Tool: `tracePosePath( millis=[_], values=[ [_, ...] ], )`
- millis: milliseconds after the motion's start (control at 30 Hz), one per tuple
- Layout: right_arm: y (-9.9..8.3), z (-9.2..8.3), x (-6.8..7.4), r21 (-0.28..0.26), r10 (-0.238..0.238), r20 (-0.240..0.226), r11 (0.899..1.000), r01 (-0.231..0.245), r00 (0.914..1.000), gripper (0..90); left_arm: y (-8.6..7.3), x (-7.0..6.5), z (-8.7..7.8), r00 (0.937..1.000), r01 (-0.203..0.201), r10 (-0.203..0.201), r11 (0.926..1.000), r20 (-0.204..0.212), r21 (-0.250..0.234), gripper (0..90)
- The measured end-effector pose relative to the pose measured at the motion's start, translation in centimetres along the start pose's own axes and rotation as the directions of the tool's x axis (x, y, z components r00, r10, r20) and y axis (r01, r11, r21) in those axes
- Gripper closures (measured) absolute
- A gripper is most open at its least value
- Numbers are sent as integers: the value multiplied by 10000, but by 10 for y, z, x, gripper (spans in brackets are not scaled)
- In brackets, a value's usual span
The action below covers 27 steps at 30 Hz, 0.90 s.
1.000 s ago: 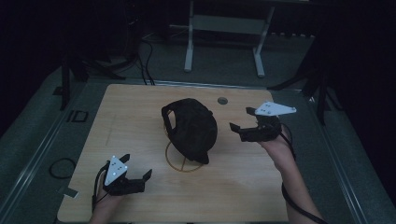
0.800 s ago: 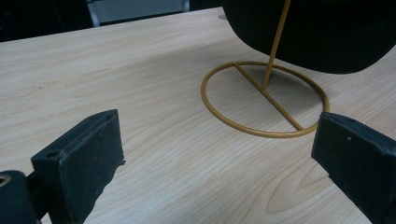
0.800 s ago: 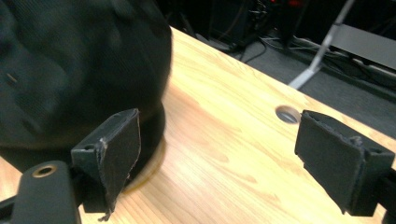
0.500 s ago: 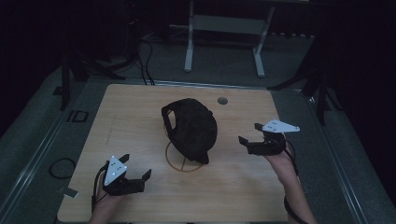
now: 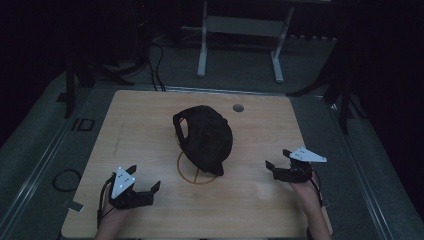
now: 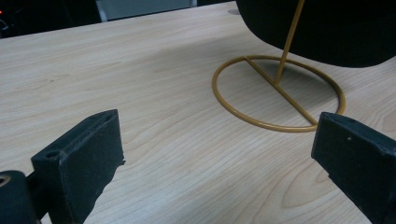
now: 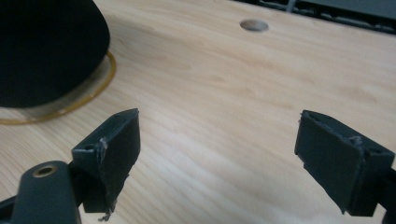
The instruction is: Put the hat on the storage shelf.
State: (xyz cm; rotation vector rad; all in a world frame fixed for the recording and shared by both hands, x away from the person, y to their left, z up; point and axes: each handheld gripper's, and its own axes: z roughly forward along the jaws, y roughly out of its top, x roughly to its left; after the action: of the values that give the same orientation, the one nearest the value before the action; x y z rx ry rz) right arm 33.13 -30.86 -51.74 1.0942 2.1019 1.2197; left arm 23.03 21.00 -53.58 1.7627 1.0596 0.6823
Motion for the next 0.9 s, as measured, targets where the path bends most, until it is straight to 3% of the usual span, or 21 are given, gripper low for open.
tracePosePath(
  millis=[233,600,900],
  values=[
    [-23,-8,-10,150,466,301,9988,-471,9985,144,-1,1,1,10000,-17,17,10000,-68,34,26],
    [-40,-30,-17,93,658,1140,9977,-672,9913,151,-3,3,2,10000,61,-62,9998,57,178,26],
    [-47,-42,-7,29,641,1389,9979,-651,9882,151,-4,4,1,9999,119,-120,9998,86,127,26]
  ],
)
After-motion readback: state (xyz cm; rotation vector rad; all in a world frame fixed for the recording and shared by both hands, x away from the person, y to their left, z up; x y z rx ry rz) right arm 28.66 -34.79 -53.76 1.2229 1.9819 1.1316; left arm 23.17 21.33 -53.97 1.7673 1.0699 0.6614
